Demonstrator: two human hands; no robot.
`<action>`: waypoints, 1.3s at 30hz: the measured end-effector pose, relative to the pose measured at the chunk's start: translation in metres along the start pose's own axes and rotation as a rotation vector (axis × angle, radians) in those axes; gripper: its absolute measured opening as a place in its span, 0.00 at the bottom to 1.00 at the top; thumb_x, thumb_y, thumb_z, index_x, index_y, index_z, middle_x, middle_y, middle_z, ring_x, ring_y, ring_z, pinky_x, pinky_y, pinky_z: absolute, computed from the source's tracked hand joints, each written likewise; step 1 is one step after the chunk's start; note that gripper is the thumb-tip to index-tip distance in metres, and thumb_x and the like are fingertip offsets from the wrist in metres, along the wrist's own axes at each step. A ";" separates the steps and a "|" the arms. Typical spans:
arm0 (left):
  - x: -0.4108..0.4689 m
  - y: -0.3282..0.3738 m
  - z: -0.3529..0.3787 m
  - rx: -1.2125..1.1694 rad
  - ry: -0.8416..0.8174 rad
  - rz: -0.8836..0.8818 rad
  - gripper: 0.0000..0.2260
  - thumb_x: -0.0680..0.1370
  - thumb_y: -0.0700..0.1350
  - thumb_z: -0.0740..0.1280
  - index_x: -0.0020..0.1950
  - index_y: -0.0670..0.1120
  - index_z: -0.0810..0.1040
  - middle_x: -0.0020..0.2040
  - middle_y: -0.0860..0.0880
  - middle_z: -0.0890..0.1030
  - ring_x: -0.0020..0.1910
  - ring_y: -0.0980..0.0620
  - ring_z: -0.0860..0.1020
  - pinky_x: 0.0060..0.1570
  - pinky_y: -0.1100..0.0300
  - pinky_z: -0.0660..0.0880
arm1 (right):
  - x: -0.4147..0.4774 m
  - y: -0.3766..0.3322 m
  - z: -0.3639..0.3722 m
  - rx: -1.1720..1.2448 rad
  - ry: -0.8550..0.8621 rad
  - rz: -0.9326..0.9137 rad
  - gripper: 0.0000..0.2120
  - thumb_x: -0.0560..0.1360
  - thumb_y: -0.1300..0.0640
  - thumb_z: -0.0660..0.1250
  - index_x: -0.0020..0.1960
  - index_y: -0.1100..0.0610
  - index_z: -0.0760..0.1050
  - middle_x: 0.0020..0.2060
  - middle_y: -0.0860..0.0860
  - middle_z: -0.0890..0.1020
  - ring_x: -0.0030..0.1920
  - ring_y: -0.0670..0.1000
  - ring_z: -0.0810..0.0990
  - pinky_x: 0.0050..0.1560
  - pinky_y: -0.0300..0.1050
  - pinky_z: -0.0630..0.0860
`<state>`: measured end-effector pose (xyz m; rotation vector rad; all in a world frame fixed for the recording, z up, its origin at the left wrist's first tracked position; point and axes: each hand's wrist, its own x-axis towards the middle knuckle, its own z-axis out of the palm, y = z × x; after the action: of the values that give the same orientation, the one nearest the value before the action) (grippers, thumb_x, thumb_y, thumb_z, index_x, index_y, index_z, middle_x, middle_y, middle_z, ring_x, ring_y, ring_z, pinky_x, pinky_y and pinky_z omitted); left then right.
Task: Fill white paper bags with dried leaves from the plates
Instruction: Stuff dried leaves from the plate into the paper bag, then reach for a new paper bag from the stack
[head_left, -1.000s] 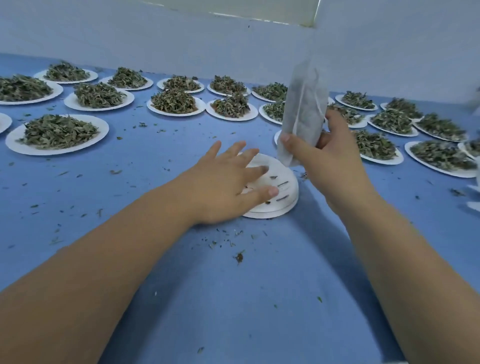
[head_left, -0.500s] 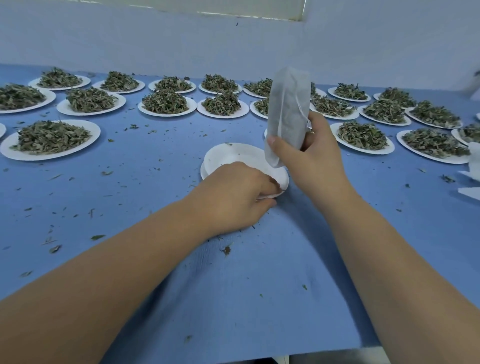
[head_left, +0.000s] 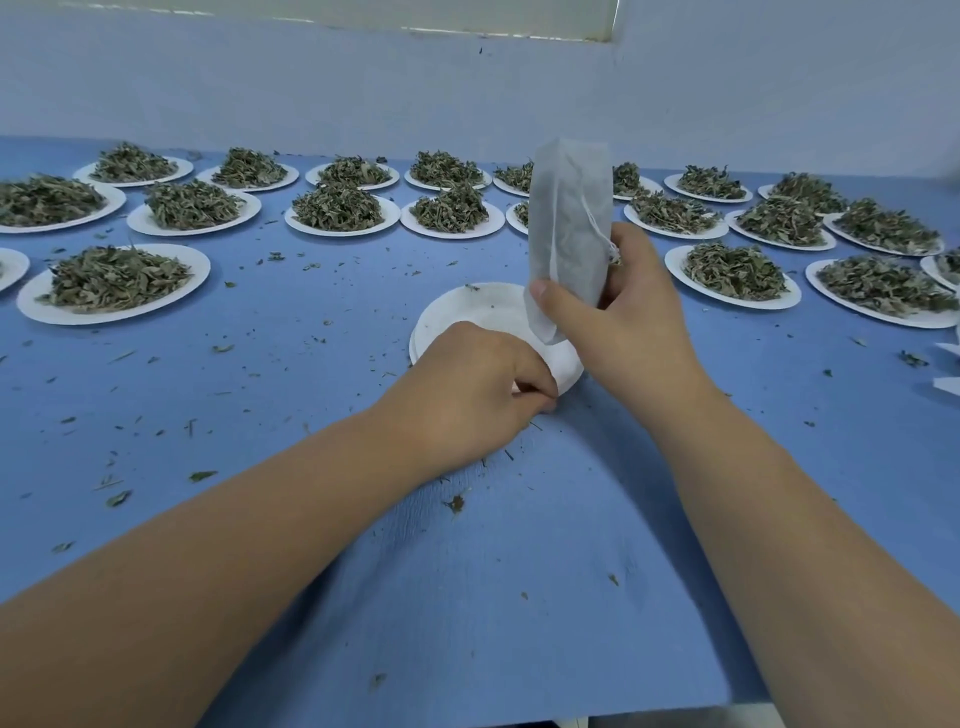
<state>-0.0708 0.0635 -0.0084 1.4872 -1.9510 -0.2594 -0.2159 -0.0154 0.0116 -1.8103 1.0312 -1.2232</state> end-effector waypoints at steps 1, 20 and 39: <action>0.000 0.000 -0.001 -0.032 0.023 -0.027 0.05 0.74 0.43 0.75 0.42 0.53 0.87 0.41 0.60 0.85 0.45 0.60 0.80 0.50 0.61 0.74 | 0.000 0.000 0.001 0.003 0.002 0.001 0.22 0.72 0.49 0.76 0.62 0.41 0.70 0.46 0.42 0.85 0.44 0.40 0.84 0.40 0.33 0.75; -0.143 -0.097 -0.171 -0.137 0.536 -0.446 0.15 0.77 0.37 0.72 0.42 0.58 0.85 0.40 0.57 0.86 0.42 0.60 0.84 0.49 0.66 0.79 | 0.002 -0.115 0.199 0.081 -0.492 -0.128 0.24 0.71 0.43 0.76 0.63 0.41 0.71 0.50 0.40 0.83 0.43 0.36 0.82 0.32 0.32 0.75; -0.267 -0.201 -0.269 -0.572 1.234 -0.802 0.14 0.76 0.32 0.69 0.36 0.49 0.82 0.39 0.49 0.87 0.44 0.50 0.86 0.48 0.56 0.82 | 0.014 -0.254 0.562 -0.247 -0.754 -0.469 0.25 0.73 0.49 0.72 0.64 0.58 0.69 0.56 0.52 0.76 0.59 0.56 0.77 0.46 0.45 0.72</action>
<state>0.2856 0.3025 -0.0107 1.3941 -0.2422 -0.1424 0.3758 0.1481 0.0711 -2.5090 0.3390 -0.5436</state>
